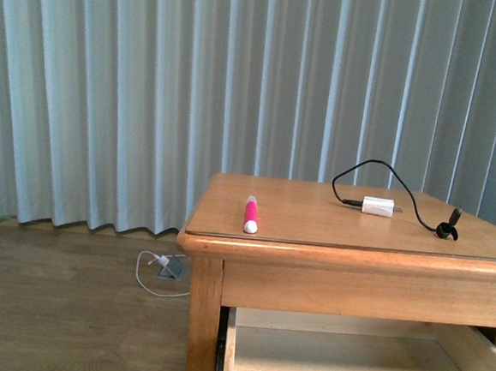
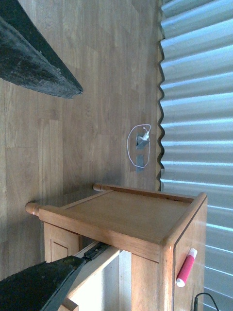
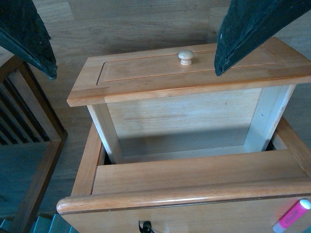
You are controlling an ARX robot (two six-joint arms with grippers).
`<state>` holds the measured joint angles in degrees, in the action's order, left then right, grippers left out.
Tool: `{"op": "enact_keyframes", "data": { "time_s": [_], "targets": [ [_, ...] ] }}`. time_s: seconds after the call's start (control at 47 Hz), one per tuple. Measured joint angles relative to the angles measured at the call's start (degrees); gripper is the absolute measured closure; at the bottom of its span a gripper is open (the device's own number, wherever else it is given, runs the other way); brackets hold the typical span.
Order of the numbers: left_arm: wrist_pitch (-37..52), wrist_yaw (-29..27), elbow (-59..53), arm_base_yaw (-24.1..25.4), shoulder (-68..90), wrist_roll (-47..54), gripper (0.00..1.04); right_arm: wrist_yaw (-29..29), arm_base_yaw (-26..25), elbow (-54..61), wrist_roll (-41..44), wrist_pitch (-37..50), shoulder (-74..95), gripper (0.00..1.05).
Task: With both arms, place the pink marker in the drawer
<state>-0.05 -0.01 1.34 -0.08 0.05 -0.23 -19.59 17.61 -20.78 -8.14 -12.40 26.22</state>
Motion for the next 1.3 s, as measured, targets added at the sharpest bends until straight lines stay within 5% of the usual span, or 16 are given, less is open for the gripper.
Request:
{"op": "enact_keyframes", "data": {
  "time_s": [0.489,0.553,0.616,0.829,1.296],
  "targets": [
    [0.0,0.0,0.0,0.0,0.0,0.0,0.06,0.0,0.0,0.0,0.0,0.0,0.0,0.08],
    [0.5,12.6,0.0,3.1,1.2,-2.2,0.06,0.0,0.0,0.0,0.0,0.0,0.0,0.08],
    [0.5,16.3,0.3,2.7,3.3,-3.4,0.06,0.0,0.0,0.0,0.0,0.0,0.0,0.08],
    [12.1,7.3,11.9,-5.8,26.0,-4.7,0.06,0.0,0.0,0.0,0.0,0.0,0.0,0.08],
    [19.9,-3.1,44.3,-16.2,74.5,-10.0,0.06,0.0,0.0,0.0,0.0,0.0,0.0,0.08]
  ]
}}
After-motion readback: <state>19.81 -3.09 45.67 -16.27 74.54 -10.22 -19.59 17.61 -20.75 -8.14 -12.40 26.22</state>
